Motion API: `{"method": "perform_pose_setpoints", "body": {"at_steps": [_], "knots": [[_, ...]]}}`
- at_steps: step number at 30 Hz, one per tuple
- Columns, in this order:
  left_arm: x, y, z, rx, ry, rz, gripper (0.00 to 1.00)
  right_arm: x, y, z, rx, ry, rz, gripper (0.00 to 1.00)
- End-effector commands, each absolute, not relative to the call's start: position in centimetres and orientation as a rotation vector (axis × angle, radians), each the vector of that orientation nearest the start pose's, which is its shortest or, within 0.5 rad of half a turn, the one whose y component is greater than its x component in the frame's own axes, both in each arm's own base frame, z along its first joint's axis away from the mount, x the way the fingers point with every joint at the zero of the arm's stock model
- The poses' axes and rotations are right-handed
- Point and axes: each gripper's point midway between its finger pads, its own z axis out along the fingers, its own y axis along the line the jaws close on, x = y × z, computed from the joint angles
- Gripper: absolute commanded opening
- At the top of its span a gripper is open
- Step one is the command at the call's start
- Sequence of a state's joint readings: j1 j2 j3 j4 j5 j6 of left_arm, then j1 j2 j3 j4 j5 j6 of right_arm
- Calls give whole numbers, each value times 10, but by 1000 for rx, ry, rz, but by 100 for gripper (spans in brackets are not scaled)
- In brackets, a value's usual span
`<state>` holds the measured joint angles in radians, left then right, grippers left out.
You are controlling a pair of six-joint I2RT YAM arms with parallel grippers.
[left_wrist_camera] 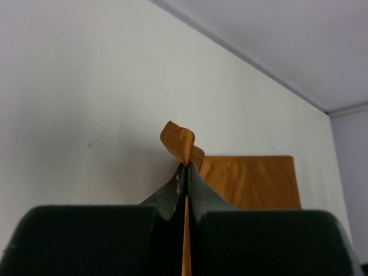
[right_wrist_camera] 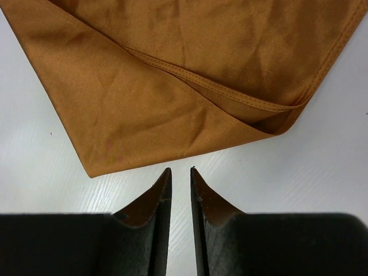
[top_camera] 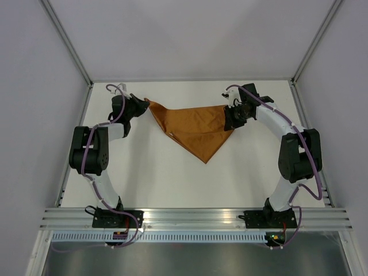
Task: Fold the napkin, place the utensils inside, and roll it up
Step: Fold the napkin at the center of the board.
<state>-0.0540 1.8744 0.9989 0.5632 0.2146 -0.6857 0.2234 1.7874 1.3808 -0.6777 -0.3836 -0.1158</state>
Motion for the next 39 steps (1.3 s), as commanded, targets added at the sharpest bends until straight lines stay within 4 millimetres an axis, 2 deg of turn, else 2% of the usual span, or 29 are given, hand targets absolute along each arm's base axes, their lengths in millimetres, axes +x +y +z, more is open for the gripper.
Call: {"method": "perform_pose_setpoints", "body": {"at_steps": [1,6,9,15,23,27,39], "knots": [[504,-139,182,-68,1677,-939,2,389,140,110,-559,2550,470,24],[454,-214,182,313,1682,-1146,2,389,139,113,-549,2543,461,24],[425,-246,173,481,1687,-1217,2,389,139,113,-546,2543,458,24],[381,-289,149,706,1738,-1288,2,389,137,115,-539,2541,442,24],[346,-316,114,887,1851,-1217,2,390,134,115,-526,2541,425,24],[336,-324,100,938,1891,-1154,2,390,135,115,-530,2537,424,24],[316,-347,84,1058,1908,-1044,2,390,134,114,-529,2541,419,24]]}}
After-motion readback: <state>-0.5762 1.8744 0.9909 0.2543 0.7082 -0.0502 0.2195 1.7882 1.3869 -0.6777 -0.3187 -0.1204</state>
